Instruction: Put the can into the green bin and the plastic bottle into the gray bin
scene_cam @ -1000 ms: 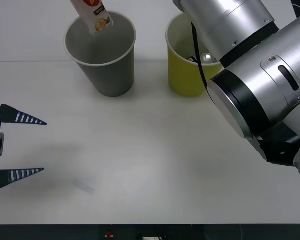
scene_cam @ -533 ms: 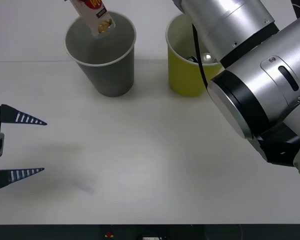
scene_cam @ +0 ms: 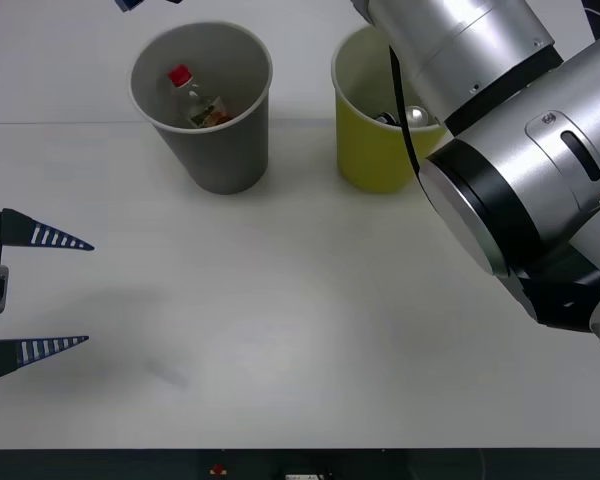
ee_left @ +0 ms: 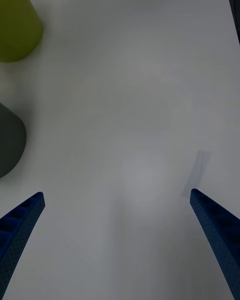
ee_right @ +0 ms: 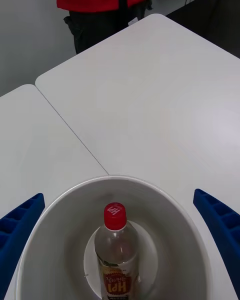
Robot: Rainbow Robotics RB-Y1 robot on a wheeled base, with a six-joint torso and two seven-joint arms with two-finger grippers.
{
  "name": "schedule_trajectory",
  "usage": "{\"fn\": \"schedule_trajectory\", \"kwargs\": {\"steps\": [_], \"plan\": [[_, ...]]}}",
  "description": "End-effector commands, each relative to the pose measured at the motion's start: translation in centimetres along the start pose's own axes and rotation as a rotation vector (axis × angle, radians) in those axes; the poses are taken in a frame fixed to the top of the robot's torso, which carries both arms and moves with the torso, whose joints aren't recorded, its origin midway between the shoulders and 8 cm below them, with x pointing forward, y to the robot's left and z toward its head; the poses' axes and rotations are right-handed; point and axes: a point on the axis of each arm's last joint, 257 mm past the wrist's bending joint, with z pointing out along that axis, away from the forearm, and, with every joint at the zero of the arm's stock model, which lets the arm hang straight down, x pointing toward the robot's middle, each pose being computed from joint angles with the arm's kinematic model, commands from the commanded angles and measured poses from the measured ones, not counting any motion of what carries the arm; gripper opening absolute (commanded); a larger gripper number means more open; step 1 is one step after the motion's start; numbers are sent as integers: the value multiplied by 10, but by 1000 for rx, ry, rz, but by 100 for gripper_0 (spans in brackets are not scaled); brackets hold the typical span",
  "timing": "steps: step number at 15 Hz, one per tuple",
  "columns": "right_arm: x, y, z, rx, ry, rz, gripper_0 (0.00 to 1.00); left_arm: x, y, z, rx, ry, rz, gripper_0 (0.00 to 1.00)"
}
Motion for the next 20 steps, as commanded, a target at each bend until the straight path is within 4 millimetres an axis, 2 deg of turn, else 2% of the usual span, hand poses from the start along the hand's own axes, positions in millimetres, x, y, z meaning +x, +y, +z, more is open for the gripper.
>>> {"fn": "schedule_trajectory", "kwargs": {"steps": [1,4,7,10,13,20], "plan": [[-4,-1,-2,-6,-14,8,100,0,0,0,0,0,0,100],[-8,-7,-16,-11,-70,3,100,0,0,0,0,0,0,100],[-1,-5,-48,-29,-107,-32,100,0,0,0,0,0,0,100],[15,-2,-83,-37,-144,-61,100,0,0,0,0,0,0,100],[40,0,-119,-38,-171,-77,100,0,0,0,0,0,0,100],[115,4,-177,-97,-226,-126,100,0,0,0,0,0,0,100]]}}
